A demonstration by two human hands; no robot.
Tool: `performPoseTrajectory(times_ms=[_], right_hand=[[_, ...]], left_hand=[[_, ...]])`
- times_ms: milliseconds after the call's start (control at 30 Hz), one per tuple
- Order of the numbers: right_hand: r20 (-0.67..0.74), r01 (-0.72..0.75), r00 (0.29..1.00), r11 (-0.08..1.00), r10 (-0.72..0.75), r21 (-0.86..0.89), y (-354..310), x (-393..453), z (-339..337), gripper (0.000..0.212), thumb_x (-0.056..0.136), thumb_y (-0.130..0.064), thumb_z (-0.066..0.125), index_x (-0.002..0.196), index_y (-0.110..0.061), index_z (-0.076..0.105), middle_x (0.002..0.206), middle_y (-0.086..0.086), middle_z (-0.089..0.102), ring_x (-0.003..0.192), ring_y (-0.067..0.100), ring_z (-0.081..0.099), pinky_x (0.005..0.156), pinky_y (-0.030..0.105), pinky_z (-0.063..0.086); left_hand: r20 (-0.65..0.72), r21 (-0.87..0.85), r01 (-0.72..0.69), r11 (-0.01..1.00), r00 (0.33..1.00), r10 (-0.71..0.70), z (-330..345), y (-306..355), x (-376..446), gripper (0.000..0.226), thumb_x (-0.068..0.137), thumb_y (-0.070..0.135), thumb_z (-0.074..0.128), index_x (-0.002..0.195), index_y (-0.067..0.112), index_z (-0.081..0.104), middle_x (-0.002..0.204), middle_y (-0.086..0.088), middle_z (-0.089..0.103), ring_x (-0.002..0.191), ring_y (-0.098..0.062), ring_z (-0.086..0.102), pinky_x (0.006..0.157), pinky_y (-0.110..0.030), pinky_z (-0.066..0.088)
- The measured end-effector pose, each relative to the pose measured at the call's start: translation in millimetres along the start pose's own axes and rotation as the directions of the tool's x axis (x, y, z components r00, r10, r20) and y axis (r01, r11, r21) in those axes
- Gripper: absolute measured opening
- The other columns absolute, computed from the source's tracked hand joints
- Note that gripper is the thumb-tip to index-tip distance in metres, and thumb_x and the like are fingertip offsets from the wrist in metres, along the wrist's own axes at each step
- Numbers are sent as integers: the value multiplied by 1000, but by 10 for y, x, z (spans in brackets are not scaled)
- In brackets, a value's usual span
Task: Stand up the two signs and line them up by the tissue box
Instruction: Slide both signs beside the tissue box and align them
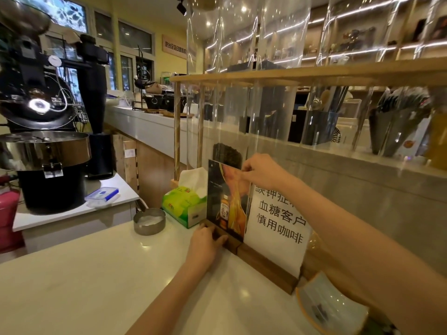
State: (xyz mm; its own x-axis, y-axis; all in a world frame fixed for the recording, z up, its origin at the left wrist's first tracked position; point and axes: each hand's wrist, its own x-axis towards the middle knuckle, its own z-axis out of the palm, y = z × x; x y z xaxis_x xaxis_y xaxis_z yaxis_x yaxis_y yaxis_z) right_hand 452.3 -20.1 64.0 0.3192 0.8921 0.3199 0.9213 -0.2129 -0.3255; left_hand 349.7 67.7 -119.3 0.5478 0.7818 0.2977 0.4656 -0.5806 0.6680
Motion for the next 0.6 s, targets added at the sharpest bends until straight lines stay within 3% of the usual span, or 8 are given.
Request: performPoseTrajectory(times_ms=[433,600], right_hand=[[-19,-78,997,996,79,51,52,35,18,22,86,-9,54,87,7,68,89,23,68,54,11,46,48,17,37],[-7,-83,996,996,84,36,28,10,2,23,88,-12,52,79,4,65,58,1,50,50,9,44,47,16,34]], left_hand=[[-3,17,-60,998,998,60,70,43,41,33,88,33,54,107,8,63,108,-7,53,90,-12,44,84,-25,42],[14,26,-66,997,998,66,80,64,56,33,88,34,54,105,8,63,115,-11,55,91,-16,49,78,-24,39]])
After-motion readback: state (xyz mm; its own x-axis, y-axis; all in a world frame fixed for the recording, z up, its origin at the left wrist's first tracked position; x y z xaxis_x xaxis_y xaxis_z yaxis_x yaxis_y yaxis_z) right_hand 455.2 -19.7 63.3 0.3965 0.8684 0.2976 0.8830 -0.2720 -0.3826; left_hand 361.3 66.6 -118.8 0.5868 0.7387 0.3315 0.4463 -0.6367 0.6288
